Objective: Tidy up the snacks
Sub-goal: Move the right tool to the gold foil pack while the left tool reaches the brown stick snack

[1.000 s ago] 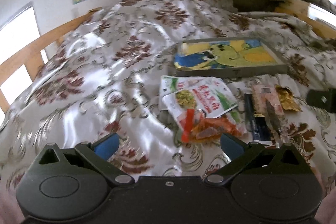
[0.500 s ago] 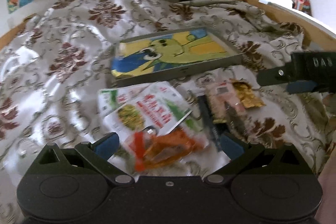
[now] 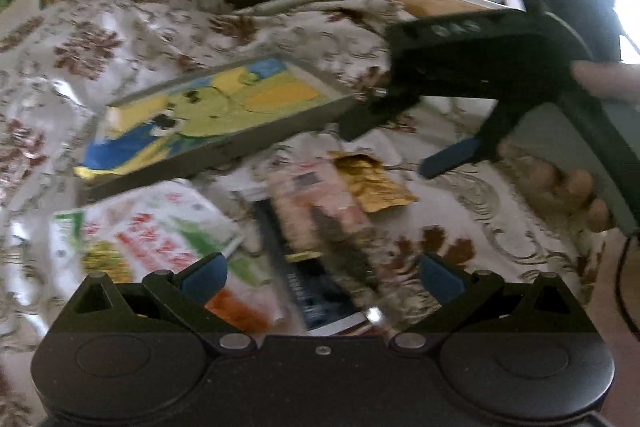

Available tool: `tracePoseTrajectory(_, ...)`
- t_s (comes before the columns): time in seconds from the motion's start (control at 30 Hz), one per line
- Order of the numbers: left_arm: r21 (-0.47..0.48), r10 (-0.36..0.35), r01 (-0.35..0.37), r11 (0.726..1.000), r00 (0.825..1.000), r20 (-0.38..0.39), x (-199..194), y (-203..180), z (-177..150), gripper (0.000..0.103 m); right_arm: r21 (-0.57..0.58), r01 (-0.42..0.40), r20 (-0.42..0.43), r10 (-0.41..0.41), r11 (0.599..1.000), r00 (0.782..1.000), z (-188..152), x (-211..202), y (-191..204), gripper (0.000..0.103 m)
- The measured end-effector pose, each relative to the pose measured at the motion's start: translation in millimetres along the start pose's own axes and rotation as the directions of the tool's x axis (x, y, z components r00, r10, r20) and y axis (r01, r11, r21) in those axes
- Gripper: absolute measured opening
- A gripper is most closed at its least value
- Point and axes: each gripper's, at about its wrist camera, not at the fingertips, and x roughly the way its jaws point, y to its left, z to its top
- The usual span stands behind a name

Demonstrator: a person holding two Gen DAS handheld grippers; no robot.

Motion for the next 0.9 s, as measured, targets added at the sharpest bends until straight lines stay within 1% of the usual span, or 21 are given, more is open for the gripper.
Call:
tracePoseTrajectory(0.1, -0.034, -0.065, 0.065, 0.997, 0.998, -0.005, 10, 0, 1, 0.102, 0.01, -0.012, -0.027, 0.012, 1.0, 1.0, 2, 7, -2, 0.103)
tracePoseTrajectory(0.2, -0.106, -0.128, 0.126, 0.986, 0.992, -0.011, 21, 5, 1, 0.101, 0.009, -0.028, -0.055, 0.029, 1.0, 0.998, 4, 14, -1, 0.103)
tracePoseTrajectory(0.3, -0.18, -0.177, 0.168, 0.969, 0.984, -0.034, 35, 10, 0, 0.096, 0.027, -0.005, -0.063, 0.006, 1.0, 0.998, 5, 16, -3, 0.103)
tracePoseTrajectory(0.4, -0.234, -0.211, 0.193, 0.953, 0.976, -0.052, 44, 15, -2, 0.09, 0.074, 0.031, -0.037, -0.028, 0.997, 0.999, 7, 14, -11, 0.103)
tracePoseTrajectory(0.47, -0.259, -0.223, 0.2, 0.945, 0.973, -0.064, 50, 17, -3, 0.084, 0.112, 0.055, -0.036, -0.052, 0.992, 0.998, 10, 16, -20, 0.103)
tracePoseTrajectory(0.53, -0.286, -0.228, 0.201, 0.937, 0.971, -0.067, 55, 21, -3, 0.077, 0.168, 0.092, -0.061, -0.083, 0.981, 0.995, 14, 21, -31, 0.103)
tracePoseTrajectory(0.57, -0.305, -0.234, 0.203, 0.93, 0.97, -0.066, 57, 22, -3, 0.071, 0.196, 0.096, -0.073, -0.083, 0.976, 0.994, 17, 24, -36, 0.103)
tracePoseTrajectory(0.63, -0.345, -0.246, 0.21, 0.915, 0.967, -0.063, 62, 27, -2, 0.064, 0.232, 0.079, -0.079, -0.063, 0.969, 0.995, 22, 29, -44, 0.102)
tracePoseTrajectory(0.7, -0.377, -0.253, 0.213, 0.901, 0.966, -0.058, 64, 30, -2, 0.058, 0.23, 0.079, -0.069, -0.064, 0.97, 0.996, 27, 33, -45, 0.102)
tracePoseTrajectory(0.77, -0.404, -0.256, 0.213, 0.89, 0.965, -0.055, 68, 33, -1, 0.049, 0.209, 0.077, -0.058, -0.067, 0.975, 0.996, 32, 38, -45, 0.101)
tracePoseTrajectory(0.83, -0.43, -0.255, 0.206, 0.879, 0.965, -0.057, 70, 36, -2, 0.043, 0.198, 0.079, -0.048, -0.071, 0.977, 0.996, 38, 44, -45, 0.099)
tracePoseTrajectory(0.9, -0.438, -0.254, 0.204, 0.876, 0.965, -0.06, 72, 37, -4, 0.039, 0.206, 0.086, -0.047, -0.078, 0.975, 0.996, 44, 51, -47, 0.096)
